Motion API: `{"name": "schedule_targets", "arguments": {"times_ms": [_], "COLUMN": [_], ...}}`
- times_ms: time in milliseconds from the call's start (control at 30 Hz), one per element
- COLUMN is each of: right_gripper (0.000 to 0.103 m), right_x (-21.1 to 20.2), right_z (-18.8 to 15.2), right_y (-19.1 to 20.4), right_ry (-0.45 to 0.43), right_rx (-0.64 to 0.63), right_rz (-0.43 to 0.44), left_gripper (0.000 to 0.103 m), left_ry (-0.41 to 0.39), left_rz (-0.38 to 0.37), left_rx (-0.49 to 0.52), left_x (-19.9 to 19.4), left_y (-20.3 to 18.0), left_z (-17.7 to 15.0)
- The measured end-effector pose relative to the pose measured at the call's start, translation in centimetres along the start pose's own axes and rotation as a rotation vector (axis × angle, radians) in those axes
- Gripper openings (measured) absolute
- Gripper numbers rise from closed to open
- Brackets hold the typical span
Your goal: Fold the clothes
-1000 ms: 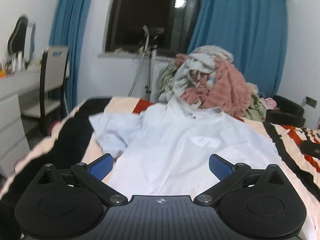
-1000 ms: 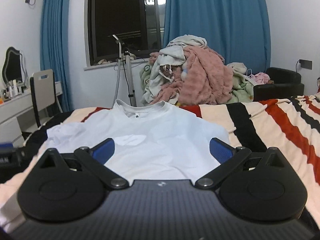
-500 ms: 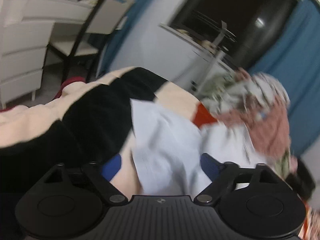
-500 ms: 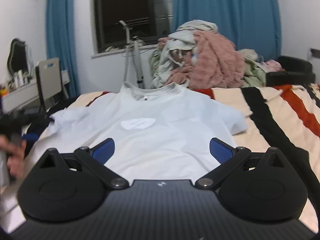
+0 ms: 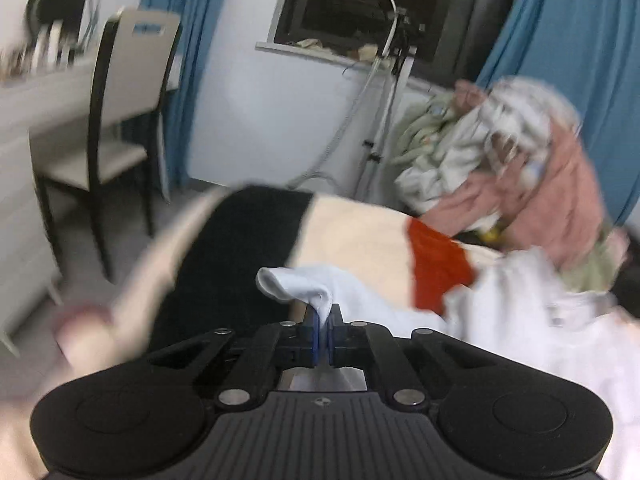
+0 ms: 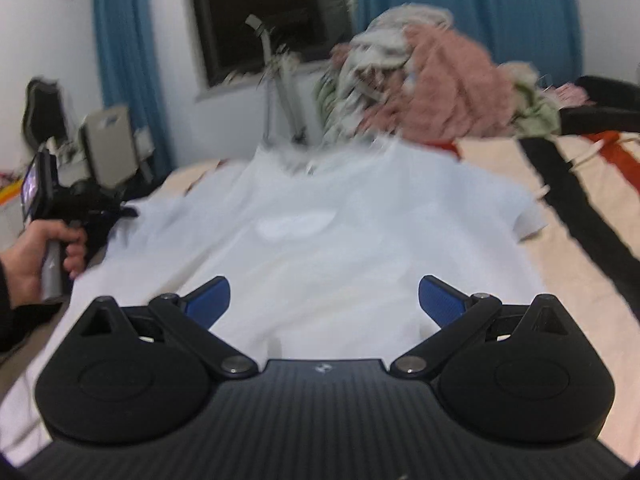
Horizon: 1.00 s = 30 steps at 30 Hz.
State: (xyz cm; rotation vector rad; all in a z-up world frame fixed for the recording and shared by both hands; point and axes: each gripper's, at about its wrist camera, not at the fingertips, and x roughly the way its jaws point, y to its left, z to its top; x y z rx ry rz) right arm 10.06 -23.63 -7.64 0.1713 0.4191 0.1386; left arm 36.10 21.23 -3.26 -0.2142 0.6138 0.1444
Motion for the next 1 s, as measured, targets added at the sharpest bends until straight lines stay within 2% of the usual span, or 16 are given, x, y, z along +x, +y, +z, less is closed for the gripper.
{"name": "schedule_targets", "arguments": {"times_ms": [100,200,267,300,333,367,400,500,533,800,900,1000], "right_gripper": [0.102,0.102,0.102,0.102,0.102,0.102,0.102,0.102,0.102,0.103,0.103,0.103], "right_x": [0.3,1.6,2.4,2.7,2.9,3.1,3.1,3.0,2.8,0.3,-1.0,-2.3], "right_z": [0.6,0.8,0.8,0.8,0.7,0.7,0.7,0.7,0.7,1.0,1.5,1.8], "right_y": [-0.4,-1.0,-1.7,-1.9,-2.1,-2.2,-2.3,-2.3,-2.3,-2.6,-2.9,-3.1], "right_ry": [-0.04,-0.033,-0.022,-0.016,-0.015,-0.016,-0.018,-0.027,-0.029,-0.052,-0.069,-0.095], "right_rx": [0.01,0.032,0.047,0.051,0.049,0.045,0.037,0.016,0.012,0.023,0.034,0.035], "right_rz": [-0.054,-0.109,-0.138,-0.149,-0.156,-0.161,-0.164,-0.16,-0.152,-0.085,-0.076,-0.066], "left_gripper": [0.004,0.004,0.005,0.007,0.014,0.015,0.023,0.059,0.064,0.085,0.086,0.088], "left_ry": [0.023,0.039,0.031,0.02,0.009,-0.003,-0.004,-0.027,-0.038,-0.127,-0.161,-0.167], "left_rz": [0.157,0.277,0.265,0.267,0.269,0.271,0.252,0.194,0.175,0.024,-0.032,-0.097], "left_rx": [0.114,0.159,0.175,0.182,0.188,0.194,0.181,0.171,0.173,0.192,0.199,0.16], "left_x": [1.3,3.5,4.6,4.7,4.7,4.8,4.4,1.1,-0.4,-12.2,-16.6,-21.4], "left_y": [-0.2,-0.2,-0.3,-0.5,-0.7,-1.0,-1.1,-2.6,-3.3,-8.8,-10.8,-13.0], "left_z": [4.3,6.0,5.8,5.3,4.7,4.2,3.7,1.6,0.8,-5.6,-8.0,-11.6]}}
